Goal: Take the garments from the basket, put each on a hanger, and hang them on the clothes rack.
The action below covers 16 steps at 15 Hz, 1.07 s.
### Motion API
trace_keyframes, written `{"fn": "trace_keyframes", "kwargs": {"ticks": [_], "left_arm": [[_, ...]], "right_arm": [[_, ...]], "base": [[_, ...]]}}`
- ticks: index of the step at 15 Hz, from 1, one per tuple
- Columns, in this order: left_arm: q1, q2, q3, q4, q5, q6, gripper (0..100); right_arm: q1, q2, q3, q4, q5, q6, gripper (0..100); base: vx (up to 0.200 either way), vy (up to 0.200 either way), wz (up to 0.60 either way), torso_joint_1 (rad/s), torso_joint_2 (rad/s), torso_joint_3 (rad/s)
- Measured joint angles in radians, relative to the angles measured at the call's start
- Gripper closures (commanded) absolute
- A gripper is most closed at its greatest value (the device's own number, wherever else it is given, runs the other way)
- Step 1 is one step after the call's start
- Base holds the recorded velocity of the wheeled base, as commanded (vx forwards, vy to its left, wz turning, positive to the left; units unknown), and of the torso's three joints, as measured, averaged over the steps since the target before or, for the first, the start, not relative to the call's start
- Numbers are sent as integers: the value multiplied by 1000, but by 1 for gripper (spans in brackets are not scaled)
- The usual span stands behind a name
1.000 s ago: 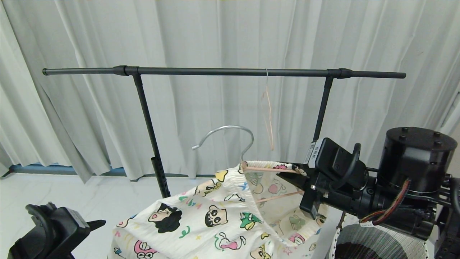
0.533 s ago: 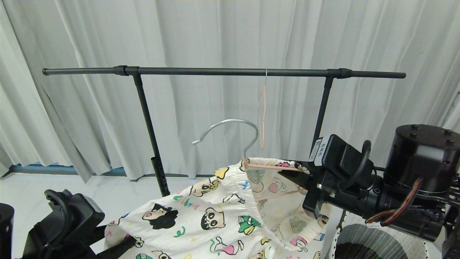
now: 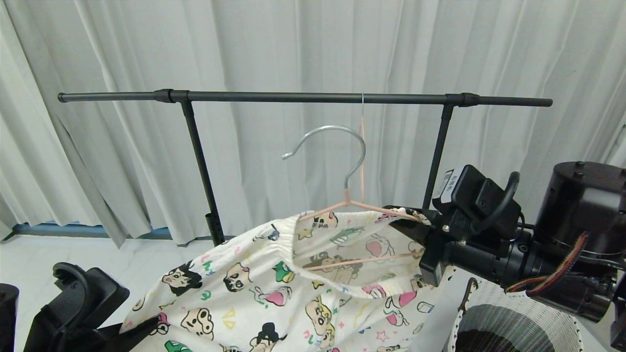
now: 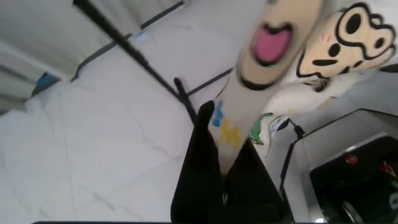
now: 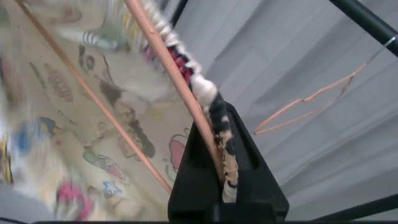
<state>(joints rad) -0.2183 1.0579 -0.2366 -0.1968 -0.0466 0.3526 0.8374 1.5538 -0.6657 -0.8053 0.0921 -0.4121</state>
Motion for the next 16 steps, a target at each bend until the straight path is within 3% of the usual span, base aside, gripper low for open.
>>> {"fn": "trace_keyframes", "kwargs": {"ticks": [3, 4, 9, 14, 16], "left_arm": [[26, 0, 10, 0, 0, 2, 100], [27, -1, 10, 0, 0, 4, 0], [20, -11, 5, 2, 0, -4, 0], [21, -86, -5, -2, 0, -181, 0], [39, -113, -23, -6, 7, -222, 0]], "right_arm": [[0, -9, -4, -6, -50, 73, 100], [2, -10, -4, -10, -53, 80, 100], [-10, -17, 0, -12, -74, 82, 100], [-93, -41, 42, 1, -253, 216, 100], [-123, -64, 88, 20, -288, 237, 100]], "base": [[0, 0, 0, 0, 0, 0], [0, 0, 0, 0, 0, 0], [0, 0, 0, 0, 0, 0], [0, 0, 0, 0, 0, 0], [0, 0, 0, 0, 0, 0]]}}
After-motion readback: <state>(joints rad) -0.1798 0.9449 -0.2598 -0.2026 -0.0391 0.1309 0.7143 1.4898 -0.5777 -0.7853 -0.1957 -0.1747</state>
